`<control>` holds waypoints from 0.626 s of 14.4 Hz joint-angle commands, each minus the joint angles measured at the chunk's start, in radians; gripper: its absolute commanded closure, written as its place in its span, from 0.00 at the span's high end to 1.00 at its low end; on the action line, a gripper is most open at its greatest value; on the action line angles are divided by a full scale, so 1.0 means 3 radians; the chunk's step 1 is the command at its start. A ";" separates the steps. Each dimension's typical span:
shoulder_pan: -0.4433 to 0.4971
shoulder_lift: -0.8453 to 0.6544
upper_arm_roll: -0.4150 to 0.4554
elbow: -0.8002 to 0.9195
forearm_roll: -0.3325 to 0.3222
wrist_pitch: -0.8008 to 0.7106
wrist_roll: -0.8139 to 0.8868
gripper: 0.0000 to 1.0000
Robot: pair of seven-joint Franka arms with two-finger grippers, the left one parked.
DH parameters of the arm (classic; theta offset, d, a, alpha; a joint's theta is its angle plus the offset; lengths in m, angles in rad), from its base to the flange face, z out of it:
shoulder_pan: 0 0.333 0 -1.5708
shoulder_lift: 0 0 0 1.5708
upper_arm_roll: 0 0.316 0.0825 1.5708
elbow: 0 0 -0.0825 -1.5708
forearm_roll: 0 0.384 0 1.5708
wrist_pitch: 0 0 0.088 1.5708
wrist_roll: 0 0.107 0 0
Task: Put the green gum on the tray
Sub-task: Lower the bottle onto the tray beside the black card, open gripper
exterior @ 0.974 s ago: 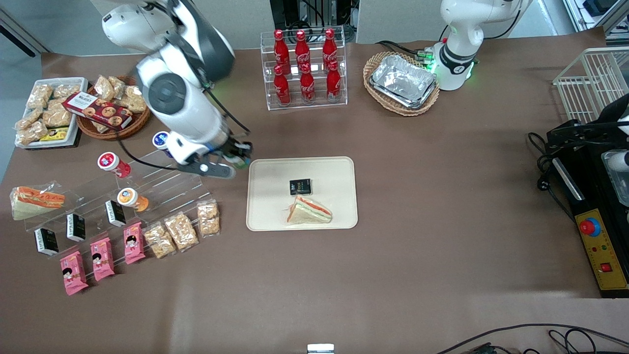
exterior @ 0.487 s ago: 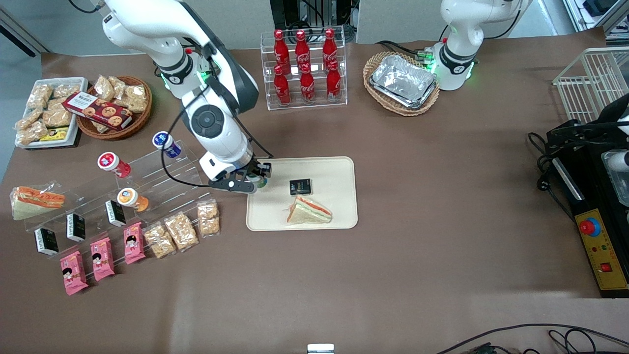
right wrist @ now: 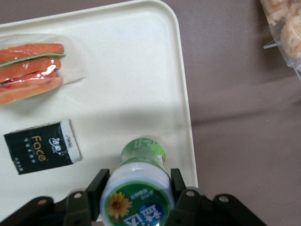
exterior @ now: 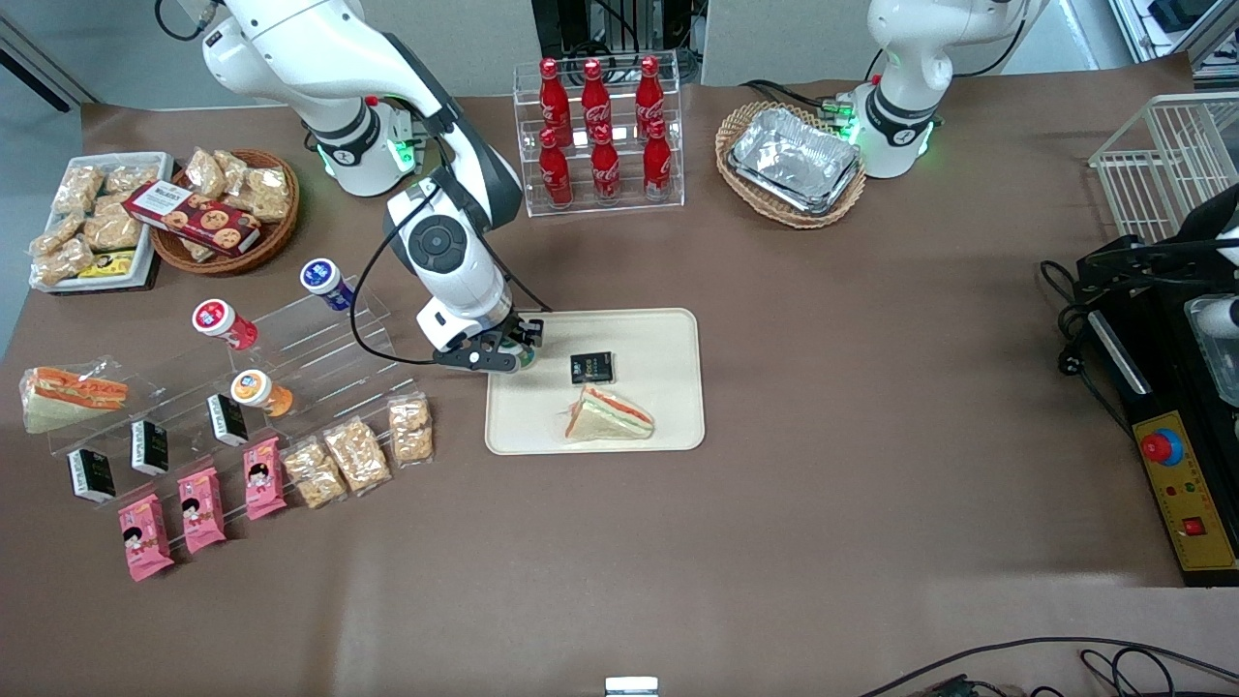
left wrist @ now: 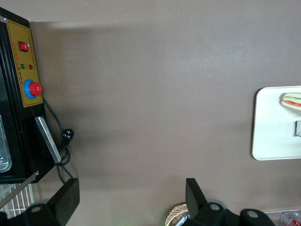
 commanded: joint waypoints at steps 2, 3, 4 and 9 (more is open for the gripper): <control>0.0094 0.0123 -0.0036 -0.0062 0.0064 0.0293 0.0032 0.32; 0.0109 0.0153 -0.0041 -0.0062 0.0064 0.0344 0.0032 0.32; 0.0109 0.0179 -0.0041 -0.0062 0.0064 0.0385 0.0037 0.33; 0.0099 0.0236 -0.0041 -0.0036 0.0064 0.0411 0.0037 0.99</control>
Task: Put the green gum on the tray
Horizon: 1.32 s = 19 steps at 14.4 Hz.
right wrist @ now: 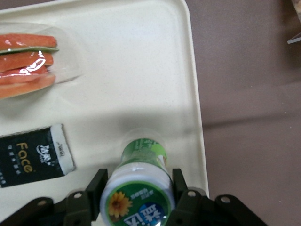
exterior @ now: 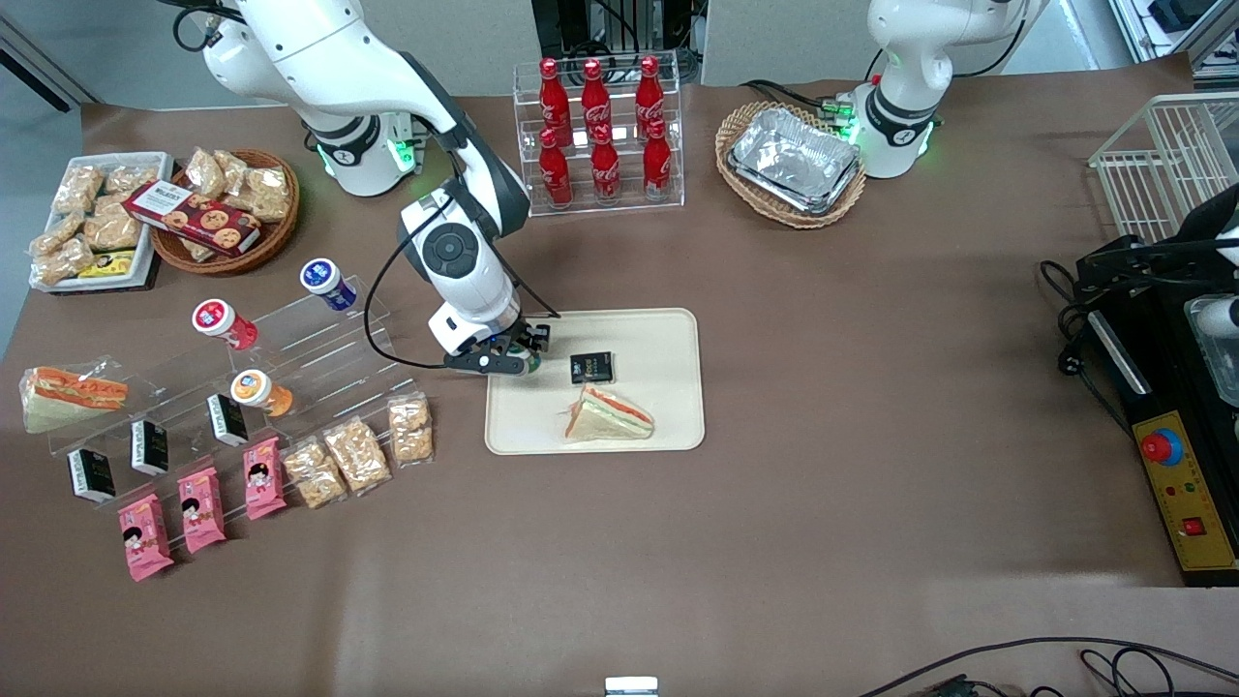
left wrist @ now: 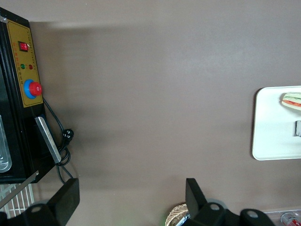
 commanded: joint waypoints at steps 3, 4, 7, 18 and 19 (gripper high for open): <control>-0.0018 -0.0090 -0.0068 0.0064 0.0064 0.0008 0.0004 0.99; -0.0094 -0.0167 -0.0078 0.0085 0.0064 -0.0104 -0.0011 0.99; -0.0421 -0.0448 -0.0078 0.0284 0.0038 -0.0736 -0.0143 1.00; -0.1602 -0.1006 -0.0083 0.1367 0.0023 -0.2951 -0.1585 1.00; -0.1694 -0.1006 -0.0084 0.1470 0.0018 -0.3059 -0.1677 1.00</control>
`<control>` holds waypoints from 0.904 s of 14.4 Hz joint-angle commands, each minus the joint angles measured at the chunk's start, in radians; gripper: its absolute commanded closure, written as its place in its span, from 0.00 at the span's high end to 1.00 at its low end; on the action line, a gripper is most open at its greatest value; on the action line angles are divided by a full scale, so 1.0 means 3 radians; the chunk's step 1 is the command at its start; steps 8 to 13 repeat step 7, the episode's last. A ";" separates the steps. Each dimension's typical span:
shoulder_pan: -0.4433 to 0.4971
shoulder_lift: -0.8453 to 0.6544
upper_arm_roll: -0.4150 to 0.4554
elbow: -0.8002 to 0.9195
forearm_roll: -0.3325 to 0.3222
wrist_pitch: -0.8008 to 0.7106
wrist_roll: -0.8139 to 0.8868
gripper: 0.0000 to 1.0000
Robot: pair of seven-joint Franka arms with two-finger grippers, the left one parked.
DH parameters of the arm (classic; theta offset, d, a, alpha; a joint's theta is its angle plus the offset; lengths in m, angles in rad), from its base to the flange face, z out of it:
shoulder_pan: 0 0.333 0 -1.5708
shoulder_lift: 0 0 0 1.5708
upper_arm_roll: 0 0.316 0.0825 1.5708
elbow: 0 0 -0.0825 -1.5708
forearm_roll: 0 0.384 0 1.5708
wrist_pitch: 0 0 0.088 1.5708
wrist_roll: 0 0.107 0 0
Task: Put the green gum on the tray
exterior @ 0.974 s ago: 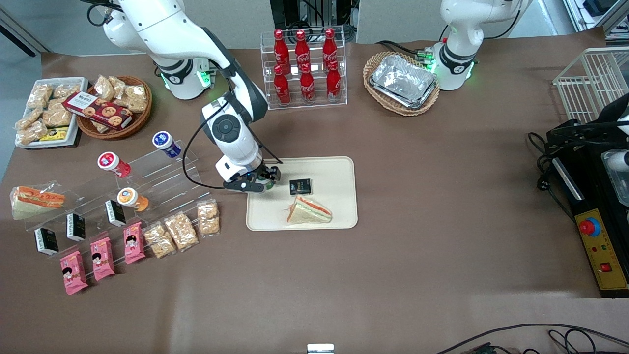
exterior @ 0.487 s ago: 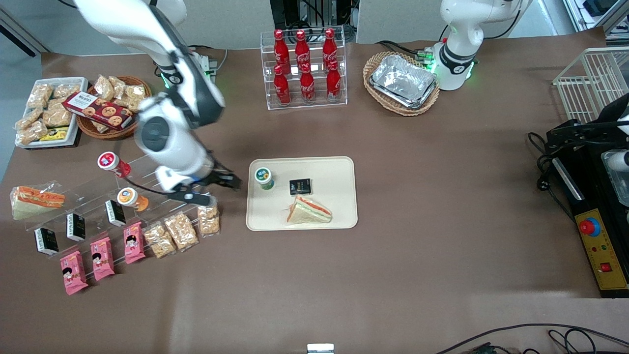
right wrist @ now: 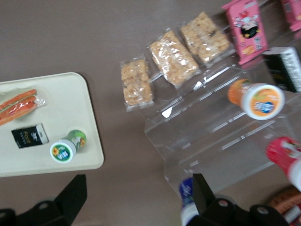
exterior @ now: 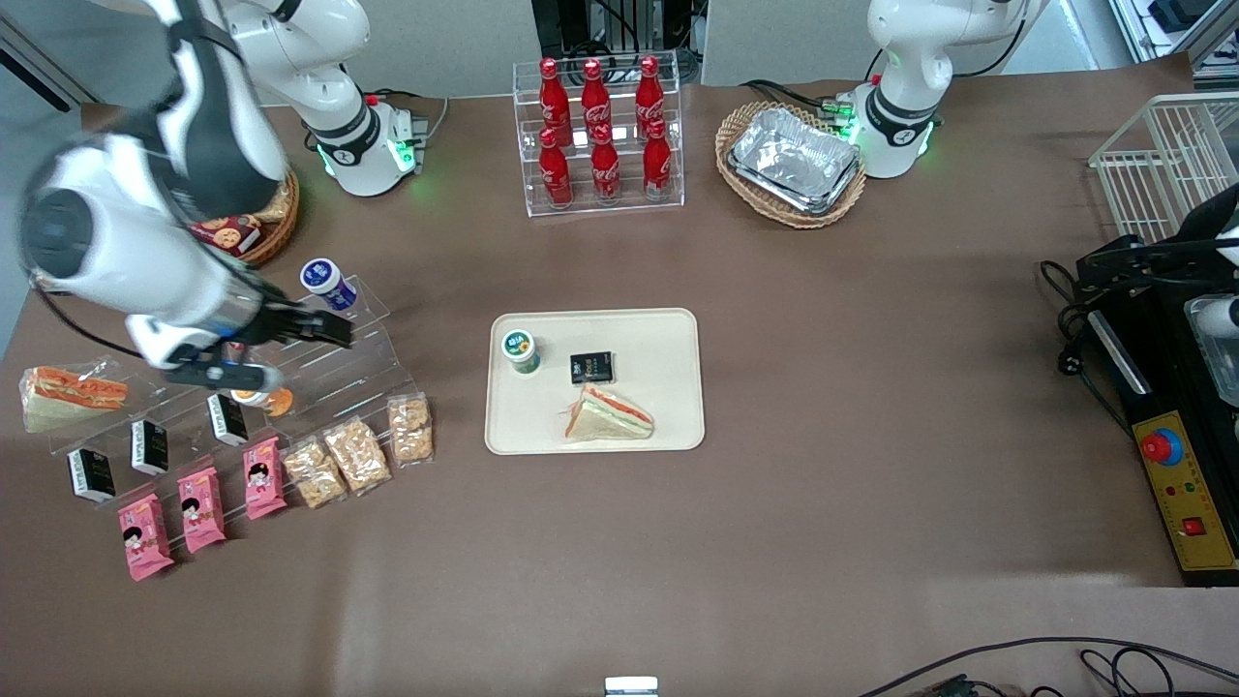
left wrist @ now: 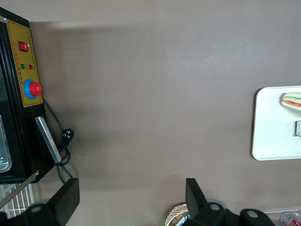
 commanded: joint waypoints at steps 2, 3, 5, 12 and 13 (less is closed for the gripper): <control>-0.0384 0.0080 0.0019 0.0573 0.0018 -0.0566 -0.0404 1.00; -0.0440 0.0085 -0.0022 0.0670 0.0013 -0.0658 -0.0425 1.00; -0.0446 0.0130 -0.0185 0.0935 -0.0017 -0.0867 -0.0430 1.00; -0.0451 0.0166 -0.0242 0.1120 -0.0084 -0.1041 -0.0481 1.00; -0.0451 0.0166 -0.0242 0.1120 -0.0084 -0.1041 -0.0481 1.00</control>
